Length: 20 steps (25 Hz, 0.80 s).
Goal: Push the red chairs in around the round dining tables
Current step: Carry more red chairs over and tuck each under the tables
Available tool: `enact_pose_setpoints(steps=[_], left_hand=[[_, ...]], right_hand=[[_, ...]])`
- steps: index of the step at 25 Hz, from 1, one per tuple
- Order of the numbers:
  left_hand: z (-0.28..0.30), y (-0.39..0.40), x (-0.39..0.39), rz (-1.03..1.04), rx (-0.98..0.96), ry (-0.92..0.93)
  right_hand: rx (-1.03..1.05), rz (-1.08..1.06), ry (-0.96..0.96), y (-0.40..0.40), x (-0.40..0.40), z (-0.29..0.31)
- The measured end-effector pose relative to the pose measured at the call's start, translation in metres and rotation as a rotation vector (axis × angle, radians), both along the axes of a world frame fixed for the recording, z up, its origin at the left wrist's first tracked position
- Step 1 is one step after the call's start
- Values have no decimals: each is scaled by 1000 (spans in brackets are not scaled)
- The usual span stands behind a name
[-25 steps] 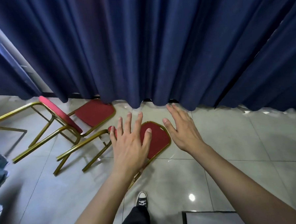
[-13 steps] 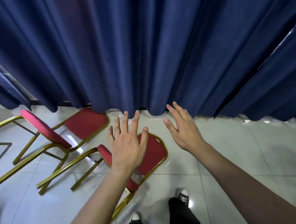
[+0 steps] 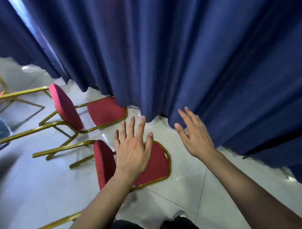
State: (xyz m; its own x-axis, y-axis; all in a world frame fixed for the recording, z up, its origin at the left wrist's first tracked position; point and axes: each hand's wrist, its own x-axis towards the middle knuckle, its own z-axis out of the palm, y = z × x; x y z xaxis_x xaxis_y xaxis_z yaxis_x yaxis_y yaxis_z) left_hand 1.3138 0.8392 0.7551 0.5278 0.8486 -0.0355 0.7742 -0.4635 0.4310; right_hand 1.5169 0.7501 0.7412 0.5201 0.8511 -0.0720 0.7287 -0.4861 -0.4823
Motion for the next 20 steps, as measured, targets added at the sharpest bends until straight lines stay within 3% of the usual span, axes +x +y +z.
enact_pose_setpoints(steps=[7, 13, 20], left_hand=[[-10, -46, 44, 298, 5, 64], [-18, -29, 41, 474, -15, 70], [-28, 13, 63, 511, 10, 93]], right_hand=[[14, 384, 5, 28, 53, -1], [14, 568, -15, 62, 55, -15], [-10, 684, -63, 121, 66, -27]])
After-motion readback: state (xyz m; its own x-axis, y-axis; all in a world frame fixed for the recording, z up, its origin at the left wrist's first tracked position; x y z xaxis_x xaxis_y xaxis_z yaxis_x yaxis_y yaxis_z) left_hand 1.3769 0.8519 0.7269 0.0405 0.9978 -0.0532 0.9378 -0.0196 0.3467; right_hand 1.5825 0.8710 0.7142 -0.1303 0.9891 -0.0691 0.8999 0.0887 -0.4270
